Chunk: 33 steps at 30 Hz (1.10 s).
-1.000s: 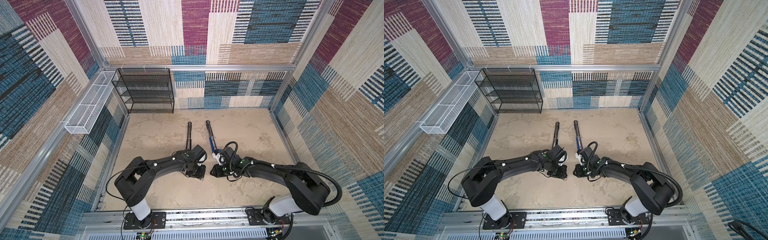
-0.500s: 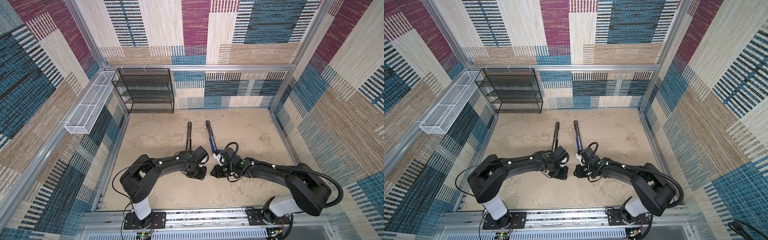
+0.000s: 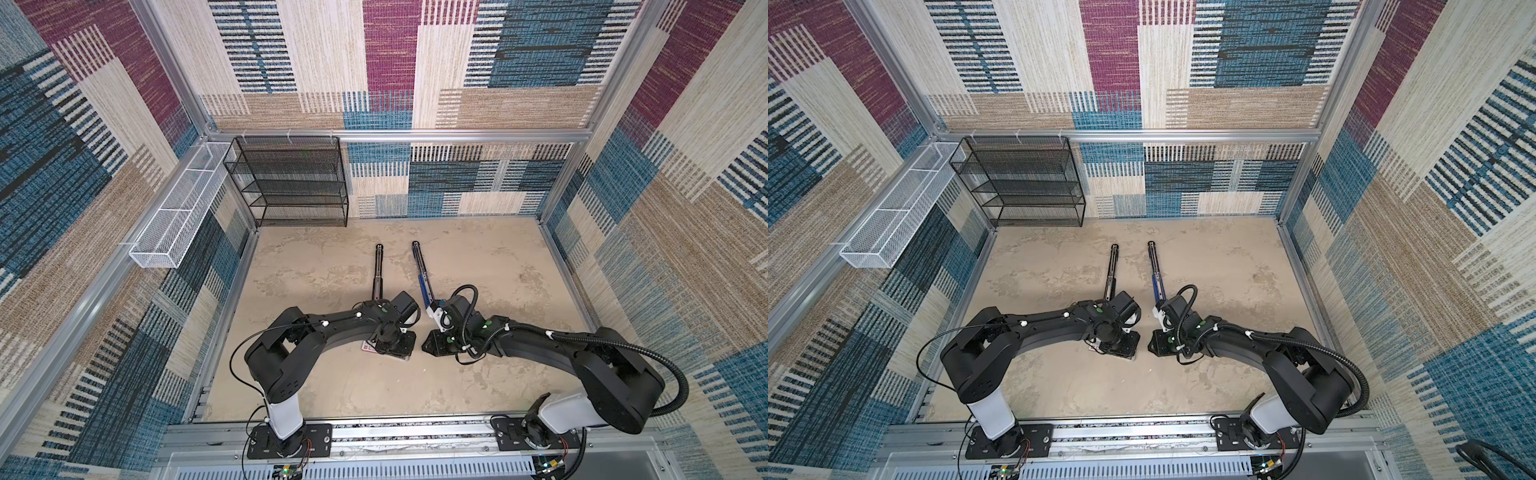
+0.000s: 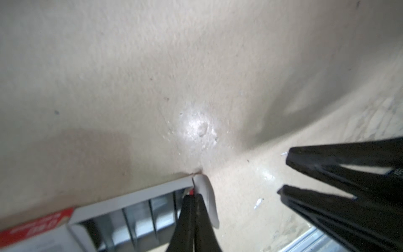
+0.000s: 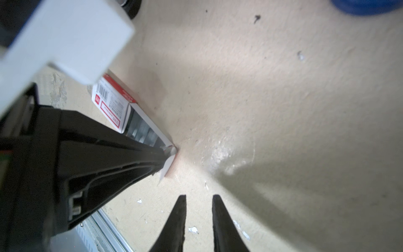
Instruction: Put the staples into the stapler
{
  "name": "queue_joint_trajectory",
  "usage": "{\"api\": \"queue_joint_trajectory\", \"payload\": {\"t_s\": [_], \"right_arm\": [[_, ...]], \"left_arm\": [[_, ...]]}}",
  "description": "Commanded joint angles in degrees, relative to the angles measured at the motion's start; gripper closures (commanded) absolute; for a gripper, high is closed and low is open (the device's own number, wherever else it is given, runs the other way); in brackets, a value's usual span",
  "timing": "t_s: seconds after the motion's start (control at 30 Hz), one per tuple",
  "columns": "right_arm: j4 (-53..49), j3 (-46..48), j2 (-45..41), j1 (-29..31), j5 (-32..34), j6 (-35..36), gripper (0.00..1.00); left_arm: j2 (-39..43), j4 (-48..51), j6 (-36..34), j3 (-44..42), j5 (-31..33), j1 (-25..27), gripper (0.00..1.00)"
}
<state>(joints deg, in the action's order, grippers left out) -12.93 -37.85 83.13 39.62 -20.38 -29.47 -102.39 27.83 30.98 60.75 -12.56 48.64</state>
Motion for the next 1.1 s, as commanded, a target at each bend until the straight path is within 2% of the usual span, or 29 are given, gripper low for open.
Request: {"api": "queue_joint_trajectory", "payload": {"t_s": [0.0, 0.6, 0.8, 1.07], "right_arm": [[1.5, 0.2, -0.3, -0.1, 0.4, -0.4, 0.75], [1.7, 0.2, -0.5, -0.5, 0.7, -0.4, 0.75], [1.6, -0.2, -0.1, -0.8, 0.6, -0.1, 0.74], [1.6, -0.6, 0.9, -1.0, 0.5, 0.3, 0.74]], "left_arm": [[-0.6, 1.8, -1.6, 0.2, 2.1, 0.0, 1.0], [4.6, 5.8, -2.3, 2.5, 2.9, 0.0, 1.0], [4.1, 8.9, -3.4, 3.7, 3.9, 0.0, 1.0], [2.3, 10.6, -4.6, 4.4, 1.5, 0.0, 1.0]]}}
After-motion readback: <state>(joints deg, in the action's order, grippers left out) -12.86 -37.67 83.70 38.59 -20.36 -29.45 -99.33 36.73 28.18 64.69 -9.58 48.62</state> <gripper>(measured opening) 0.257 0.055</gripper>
